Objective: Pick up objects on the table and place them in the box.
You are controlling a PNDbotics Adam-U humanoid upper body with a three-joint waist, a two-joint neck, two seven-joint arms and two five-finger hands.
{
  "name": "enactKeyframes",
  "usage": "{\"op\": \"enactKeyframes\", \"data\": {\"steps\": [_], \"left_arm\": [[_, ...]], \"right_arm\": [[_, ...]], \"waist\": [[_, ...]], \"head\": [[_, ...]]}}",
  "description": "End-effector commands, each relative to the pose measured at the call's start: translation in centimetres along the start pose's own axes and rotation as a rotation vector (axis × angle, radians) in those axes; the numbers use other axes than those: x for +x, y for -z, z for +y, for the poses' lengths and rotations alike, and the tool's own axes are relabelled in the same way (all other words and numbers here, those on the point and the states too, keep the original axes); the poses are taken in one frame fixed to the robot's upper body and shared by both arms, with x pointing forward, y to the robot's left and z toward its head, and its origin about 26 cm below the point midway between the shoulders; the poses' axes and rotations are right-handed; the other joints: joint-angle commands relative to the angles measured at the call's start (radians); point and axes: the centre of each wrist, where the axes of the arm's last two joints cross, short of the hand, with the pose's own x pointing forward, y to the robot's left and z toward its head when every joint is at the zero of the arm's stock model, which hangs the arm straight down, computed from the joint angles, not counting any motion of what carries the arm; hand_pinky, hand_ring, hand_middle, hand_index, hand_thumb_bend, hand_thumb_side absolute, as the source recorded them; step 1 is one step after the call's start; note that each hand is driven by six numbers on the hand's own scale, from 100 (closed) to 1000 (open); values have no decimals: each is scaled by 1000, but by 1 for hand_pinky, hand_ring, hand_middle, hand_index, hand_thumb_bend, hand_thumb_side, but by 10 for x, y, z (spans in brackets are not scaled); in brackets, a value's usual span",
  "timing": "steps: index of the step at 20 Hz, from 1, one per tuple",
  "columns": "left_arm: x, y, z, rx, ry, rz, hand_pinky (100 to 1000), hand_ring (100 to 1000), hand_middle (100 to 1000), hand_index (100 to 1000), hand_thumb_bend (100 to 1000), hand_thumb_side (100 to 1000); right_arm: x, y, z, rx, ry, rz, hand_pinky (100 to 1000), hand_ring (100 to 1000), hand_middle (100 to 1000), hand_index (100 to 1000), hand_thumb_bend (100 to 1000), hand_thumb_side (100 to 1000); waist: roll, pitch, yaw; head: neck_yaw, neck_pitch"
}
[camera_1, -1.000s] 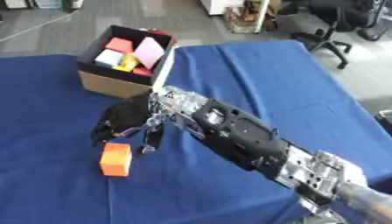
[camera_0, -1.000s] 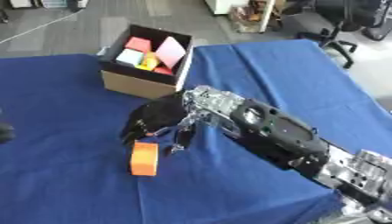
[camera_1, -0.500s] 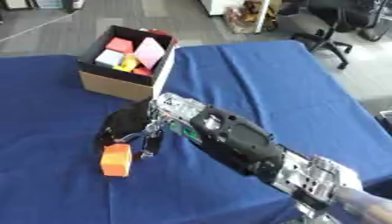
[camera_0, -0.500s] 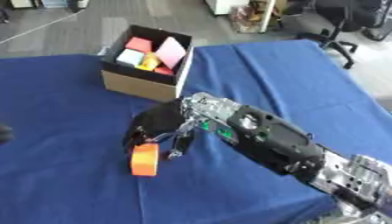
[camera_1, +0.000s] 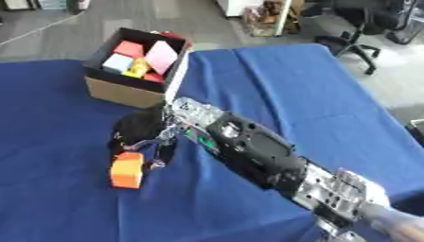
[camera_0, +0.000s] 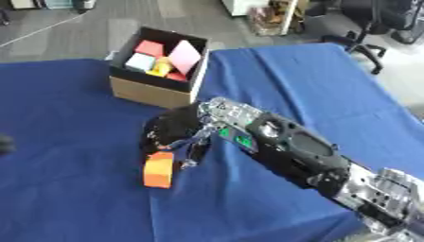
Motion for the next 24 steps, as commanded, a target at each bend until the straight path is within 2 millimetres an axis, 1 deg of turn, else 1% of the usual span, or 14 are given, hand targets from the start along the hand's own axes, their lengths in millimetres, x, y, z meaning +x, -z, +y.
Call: {"op": "enactKeyframes", "data": {"steps": [1,3,4,6,8,11,15,16,17,19,21,22,23,24], "left_arm": [[6,1,6,11,19,-20,792,679,635,866,100,772],[6,1,5,12,15,-21,792,680,635,866,100,772],[6,1,5,11,13,-21,792,680,635,866,100,773],[6,1,3,8,7,-21,792,680,635,866,100,773],[5,1,3,7,3,-23,792,680,635,866,100,772],[6,3,1,4,-3,-29,793,680,635,866,100,773],[10,7,-3,-12,-15,-47,793,680,635,866,100,777],[11,8,-4,-16,-17,-52,793,680,635,866,100,777],[12,9,-4,-20,-18,-56,793,680,635,866,100,778],[13,10,-5,-27,-19,-63,793,680,634,867,100,781],[14,11,-5,-30,-21,-65,793,680,633,867,100,781],[14,11,-5,-30,-22,-65,793,680,633,867,100,782],[14,11,-5,-29,-22,-64,793,680,633,866,100,782],[13,11,-5,-29,-23,-63,793,680,633,866,100,782]], "right_arm": [[-27,-37,-17,-45,8,42,897,825,738,638,100,101],[-45,-53,-37,-149,54,141,890,817,737,651,100,100],[-52,-58,-45,-185,80,183,888,815,742,659,100,100],[-66,-61,-54,-252,157,280,882,808,743,669,100,100],[-78,-55,-58,-318,236,380,877,803,745,692,100,100],[-87,-39,-56,-389,329,511,867,794,748,739,100,100],[-90,-13,-48,-469,409,698,863,796,768,814,100,100],[-90,-8,-47,-481,412,747,864,798,772,822,100,100],[-90,-5,-45,-491,411,801,864,798,784,858,100,100],[-90,0,-41,-506,399,941,864,802,798,892,100,100],[-89,5,-38,-507,379,1063,874,817,832,945,100,106],[-88,6,-37,-505,365,1114,886,833,857,971,100,185],[-88,7,-36,-497,350,1152,898,851,879,986,100,239],[-88,8,-34,-485,338,1179,903,859,888,990,114,258]], "waist": [[7,-17,-3],[9,-20,-6],[10,-21,-6],[15,-23,-6],[23,-23,-4],[31,-21,4],[38,-12,29],[39,-9,36],[40,-6,44],[42,0,59],[42,3,68],[42,4,70],[41,4,71],[41,3,71]], "head": [[8,-15],[8,-16],[7,-18],[5,-22],[2,-26],[-8,-31],[-32,-43],[-39,-46],[-46,-50],[-60,-55],[-68,-57],[-69,-57],[-70,-57],[-69,-57]]}}
